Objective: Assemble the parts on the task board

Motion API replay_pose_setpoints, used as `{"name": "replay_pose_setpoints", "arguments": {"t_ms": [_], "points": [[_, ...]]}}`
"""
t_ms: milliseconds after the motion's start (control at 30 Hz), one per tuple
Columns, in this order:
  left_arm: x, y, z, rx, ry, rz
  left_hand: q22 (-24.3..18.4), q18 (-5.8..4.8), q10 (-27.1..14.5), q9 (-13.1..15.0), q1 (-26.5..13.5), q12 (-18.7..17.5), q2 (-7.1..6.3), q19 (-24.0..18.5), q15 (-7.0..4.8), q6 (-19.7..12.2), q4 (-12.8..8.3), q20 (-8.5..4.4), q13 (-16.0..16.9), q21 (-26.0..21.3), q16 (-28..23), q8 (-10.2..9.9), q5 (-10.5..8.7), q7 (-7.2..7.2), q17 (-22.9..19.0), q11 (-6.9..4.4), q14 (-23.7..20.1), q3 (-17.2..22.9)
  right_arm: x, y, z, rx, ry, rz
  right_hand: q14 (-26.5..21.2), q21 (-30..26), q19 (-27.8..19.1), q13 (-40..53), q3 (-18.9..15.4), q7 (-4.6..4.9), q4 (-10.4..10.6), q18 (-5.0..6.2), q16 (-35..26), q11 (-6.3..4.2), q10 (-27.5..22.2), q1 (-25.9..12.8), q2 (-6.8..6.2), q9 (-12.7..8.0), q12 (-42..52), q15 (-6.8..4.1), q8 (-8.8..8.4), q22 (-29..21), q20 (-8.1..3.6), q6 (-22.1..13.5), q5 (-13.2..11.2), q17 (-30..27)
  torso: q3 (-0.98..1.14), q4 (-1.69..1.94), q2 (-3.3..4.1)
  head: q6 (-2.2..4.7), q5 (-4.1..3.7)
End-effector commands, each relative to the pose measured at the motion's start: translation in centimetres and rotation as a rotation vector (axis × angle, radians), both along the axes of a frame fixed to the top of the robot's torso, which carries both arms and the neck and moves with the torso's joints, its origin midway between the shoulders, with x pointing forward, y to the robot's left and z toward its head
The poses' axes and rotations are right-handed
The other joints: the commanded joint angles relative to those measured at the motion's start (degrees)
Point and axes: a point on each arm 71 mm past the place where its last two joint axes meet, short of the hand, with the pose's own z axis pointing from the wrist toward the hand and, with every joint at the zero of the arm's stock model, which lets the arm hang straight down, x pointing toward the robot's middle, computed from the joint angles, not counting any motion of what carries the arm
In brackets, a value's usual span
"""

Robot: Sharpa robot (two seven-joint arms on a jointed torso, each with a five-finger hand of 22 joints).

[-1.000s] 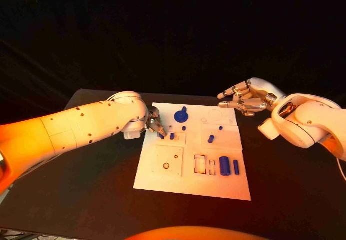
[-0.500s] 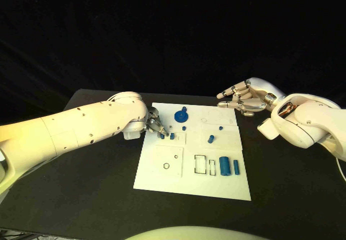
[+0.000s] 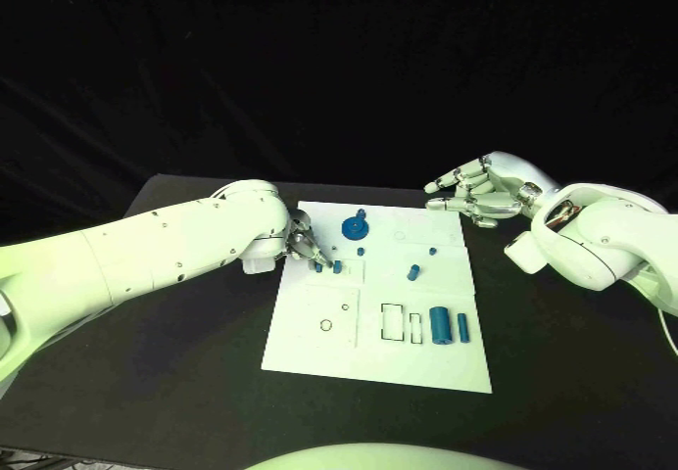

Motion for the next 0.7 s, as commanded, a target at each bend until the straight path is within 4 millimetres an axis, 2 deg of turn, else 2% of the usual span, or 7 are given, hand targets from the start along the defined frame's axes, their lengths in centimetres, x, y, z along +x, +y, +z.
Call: {"name": "replay_pose_setpoints", "arguments": {"t_ms": [33,133,267,467,633,667,700], "points": [[-0.4,0.4,-0.7,0.021,0.022,0.009,10.6,-0.70,0.2,-0.1,-0.8,0.2,-0.25,4.4,-0.30,0.3,0.8,-0.40,0.0,0.3,0.1,-0.3,-0.29,0.02,15.1,0.14,6.0,-2.1,-0.1,0.1,0.0,0.003,-0.001,0.013,2.5,-0.2,-0.3,-0.1,-0.2,0.02,0.0,0.98,-0.3,0.17,-0.4,-0.6,0.15,0.0,-0.2,0.21,0.36,-0.1,-0.02,-0.3,0.2,-0.1,0.00,-0.02,0.03,0.06,-0.11],[-0.4,0.6,-0.4,0.012,0.010,0.015,10.5,-0.67,0.2,-0.2,-1.2,0.1,-0.45,4.4,-0.35,0.3,1.8,-0.44,-0.1,0.1,0.1,-0.3,-0.33,-0.02,15.1,0.12,6.0,-4.7,-0.1,0.1,0.0,0.003,-0.001,0.012,2.5,-0.2,-0.3,-0.1,-0.2,0.02,0.0,0.98,-0.3,0.17,-0.4,-0.6,0.15,0.0,-0.2,0.21,0.36,-0.1,-0.02,-0.3,0.2,-0.1,-0.01,-0.03,0.00,0.05,-0.13],[-0.5,0.8,0.3,-0.021,-0.015,0.030,10.3,-0.58,0.0,-0.3,-1.0,-0.2,0.31,4.3,-0.47,0.2,3.5,-0.49,-0.4,-0.3,0.1,-0.2,-0.34,0.00,15.1,0.07,6.0,-8.1,0.0,0.1,0.0,0.002,0.000,0.011,2.5,-0.2,-0.3,-0.1,-0.2,0.02,0.0,0.98,-0.3,0.17,-0.4,-0.6,0.15,0.0,-0.2,0.21,0.36,-0.1,-0.02,-0.3,0.2,-0.1,0.02,0.01,-0.05,0.12,-0.18],[-0.4,1.1,1.8,-0.108,-0.048,0.054,9.5,-0.30,-0.8,-0.4,0.1,-1.3,1.26,4.0,-0.39,-0.3,4.5,-0.54,-1.6,-1.5,0.1,-0.3,-0.18,0.12,15.1,0.18,6.0,-10.1,0.0,0.0,-0.1,0.001,0.001,0.007,2.4,-0.3,-0.3,-0.1,-0.4,0.02,0.1,1.00,-0.4,0.17,-0.4,-0.7,0.18,0.0,-0.2,0.21,0.36,-0.1,-0.01,-0.3,0.2,-0.2,0.05,-0.06,-0.03,0.33,-0.21],[-0.2,1.0,2.8,-0.238,-0.067,0.066,4.9,1.17,-6.1,-0.6,2.5,-8.1,3.01,1.9,0.28,-3.5,5.8,-0.02,-9.4,-8.3,0.1,-1.0,-0.07,1.28,15.1,1.13,6.0,-12.6,0.0,0.0,-0.1,0.000,0.003,0.005,2.4,-0.3,-0.3,-0.2,-0.4,0.02,0.1,1.00,-0.4,0.17,-0.4,-0.6,0.19,0.0,-0.2,0.21,0.36,-0.1,-0.01,-0.3,0.2,-0.2,0.00,-0.08,0.06,0.50,-0.36],[-0.2,0.9,3.0,-0.278,-0.074,0.068,1.0,2.26,-10.1,-0.8,3.2,-13.0,3.42,-0.1,0.74,-5.1,6.0,0.45,-14.7,-14.0,-1.3,-1.5,-0.03,1.96,13.3,1.82,5.3,-13.1,0.0,-0.1,-0.1,-0.001,0.004,0.005,2.4,-0.3,-0.3,-0.2,-0.4,0.02,0.1,1.00,-0.4,0.17,-0.4,-0.6,0.19,0.0,-0.2,0.21,0.36,-0.1,-0.01,-0.3,0.2,-0.2,0.02,-0.09,0.04,0.53,-0.43],[-0.1,0.8,3.2,-0.320,-0.080,0.071,-4.8,3.80,-14.8,-1.3,4.0,-17.7,3.72,-3.3,1.71,-7.4,6.1,1.08,-19.4,-22.8,-5.2,-2.5,0.00,3.03,8.8,3.01,3.3,-13.7,0.0,-0.1,-0.1,-0.001,0.004,0.004,2.4,-0.3,-0.3,-0.2,-0.4,0.02,0.1,1.00,-0.4,0.17,-0.4,-0.6,0.20,0.0,-0.2,0.21,0.36,-0.2,-0.01,-0.3,0.2,-0.2,0.02,-0.10,0.02,0.56,-0.46]]}}
